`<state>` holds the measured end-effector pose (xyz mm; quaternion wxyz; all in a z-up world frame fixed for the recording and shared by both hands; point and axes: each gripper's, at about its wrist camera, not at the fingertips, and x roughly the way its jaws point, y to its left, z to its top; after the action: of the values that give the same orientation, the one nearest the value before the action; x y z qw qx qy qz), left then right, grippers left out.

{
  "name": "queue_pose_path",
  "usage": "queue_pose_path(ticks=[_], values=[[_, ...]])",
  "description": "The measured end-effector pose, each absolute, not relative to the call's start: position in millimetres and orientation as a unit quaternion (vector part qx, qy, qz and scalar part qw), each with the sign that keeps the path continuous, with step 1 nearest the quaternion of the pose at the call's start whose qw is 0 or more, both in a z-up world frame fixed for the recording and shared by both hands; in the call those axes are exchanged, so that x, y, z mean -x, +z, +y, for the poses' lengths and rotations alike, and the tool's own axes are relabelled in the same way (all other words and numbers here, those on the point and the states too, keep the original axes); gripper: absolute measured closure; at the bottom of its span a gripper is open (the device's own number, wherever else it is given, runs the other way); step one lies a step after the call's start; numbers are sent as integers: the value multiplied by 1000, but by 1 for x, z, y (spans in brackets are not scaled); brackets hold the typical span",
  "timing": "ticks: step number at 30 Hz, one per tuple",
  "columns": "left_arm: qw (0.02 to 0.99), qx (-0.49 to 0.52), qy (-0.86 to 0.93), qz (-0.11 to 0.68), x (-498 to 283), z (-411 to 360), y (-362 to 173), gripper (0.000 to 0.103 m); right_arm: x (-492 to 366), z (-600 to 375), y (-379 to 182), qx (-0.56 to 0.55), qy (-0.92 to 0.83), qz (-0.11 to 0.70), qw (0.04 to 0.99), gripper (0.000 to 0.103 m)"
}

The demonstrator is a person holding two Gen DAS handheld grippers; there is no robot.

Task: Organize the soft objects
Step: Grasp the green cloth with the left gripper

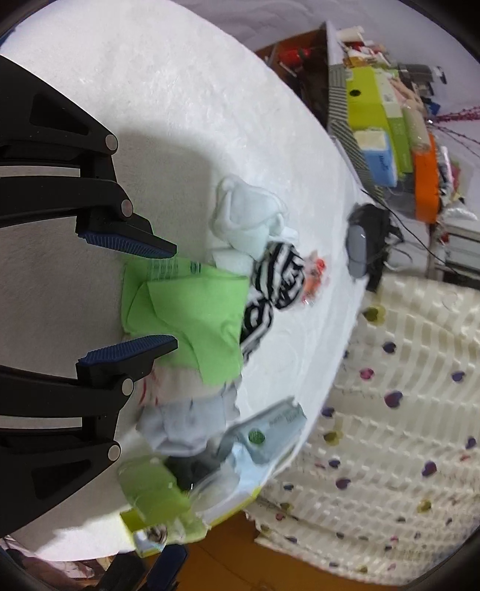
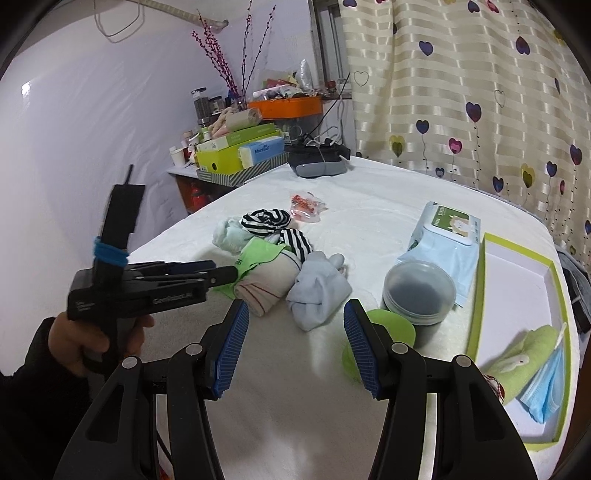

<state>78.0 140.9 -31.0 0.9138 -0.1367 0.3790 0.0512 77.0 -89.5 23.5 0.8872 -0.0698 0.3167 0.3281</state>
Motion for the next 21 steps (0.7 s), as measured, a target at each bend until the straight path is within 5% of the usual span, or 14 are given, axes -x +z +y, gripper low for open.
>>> queue_pose_path(ticks=[9, 12, 21], values=[[909, 130, 55, 391, -91, 137, -42, 62, -81, -85, 21, 72, 330, 321, 885, 48], [909, 124, 47, 395, -94, 134, -43, 93, -82, -82, 19, 72, 332, 323, 883, 48], [921, 123, 46, 367, -74, 133, -31, 98, -83, -73, 19, 78, 337, 326, 880, 48]])
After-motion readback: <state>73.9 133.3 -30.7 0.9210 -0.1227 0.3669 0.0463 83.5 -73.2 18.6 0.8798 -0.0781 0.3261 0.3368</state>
